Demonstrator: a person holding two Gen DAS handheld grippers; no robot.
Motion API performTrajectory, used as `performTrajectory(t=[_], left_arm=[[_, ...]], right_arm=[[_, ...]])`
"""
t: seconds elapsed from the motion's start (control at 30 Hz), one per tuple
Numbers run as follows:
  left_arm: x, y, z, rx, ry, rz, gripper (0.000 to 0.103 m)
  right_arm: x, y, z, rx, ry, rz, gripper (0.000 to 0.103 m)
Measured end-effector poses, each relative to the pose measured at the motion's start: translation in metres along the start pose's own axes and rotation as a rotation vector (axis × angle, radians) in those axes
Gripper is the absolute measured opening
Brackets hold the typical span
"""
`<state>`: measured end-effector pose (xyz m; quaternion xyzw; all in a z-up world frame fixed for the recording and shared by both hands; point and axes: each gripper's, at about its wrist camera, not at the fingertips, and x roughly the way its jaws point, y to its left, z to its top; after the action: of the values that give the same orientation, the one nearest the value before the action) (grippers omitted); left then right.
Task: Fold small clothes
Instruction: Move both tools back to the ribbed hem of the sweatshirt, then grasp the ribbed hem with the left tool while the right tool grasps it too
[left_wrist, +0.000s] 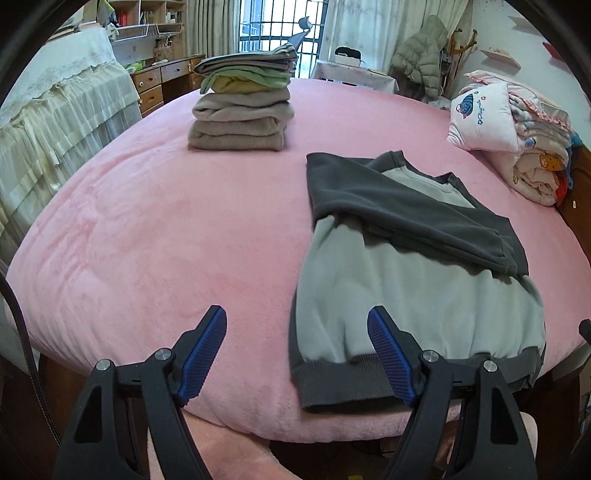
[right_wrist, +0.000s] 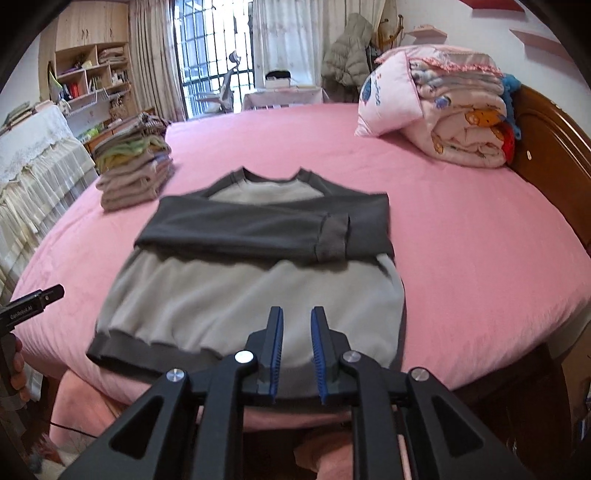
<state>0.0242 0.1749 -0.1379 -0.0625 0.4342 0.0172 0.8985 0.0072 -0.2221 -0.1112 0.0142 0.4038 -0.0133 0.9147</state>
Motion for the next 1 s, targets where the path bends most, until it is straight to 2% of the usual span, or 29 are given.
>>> performTrajectory(t=[0.13,0.27,0.3,0.5,0.73,1.0], left_arm=[[0.000,-0.010,-0.005,0.018,-0.004,0.007,0.078],[-0.001,-0.018,-0.010,0.036,-0.003,0.005,0.078],[-0.001,-0.019,-0.012,0.037,-0.003,0.003,0.079],[0.005,-0.024,-0.022,0.039,0.005,-0.006,0.085],[0.030,-0.018,-0.033,0.007,0.083,0.000,0.085],[0.063,0.003,-0.046,-0.058,0.192,-0.041,0.085]], right_arm=[[0.000,-0.008,-0.004,0.013,-0.011,-0.001,0.016],[-0.002,-0.013,-0.006,0.049,-0.051,-0.002,0.039],[-0.003,-0.013,-0.007,0.057,-0.061,-0.001,0.041],[-0.003,-0.014,-0.016,0.047,-0.071,-0.016,0.043],[0.016,-0.025,-0.040,0.062,0.006,-0.045,0.043],[0.032,-0.060,-0.064,0.101,0.083,-0.080,0.043]])
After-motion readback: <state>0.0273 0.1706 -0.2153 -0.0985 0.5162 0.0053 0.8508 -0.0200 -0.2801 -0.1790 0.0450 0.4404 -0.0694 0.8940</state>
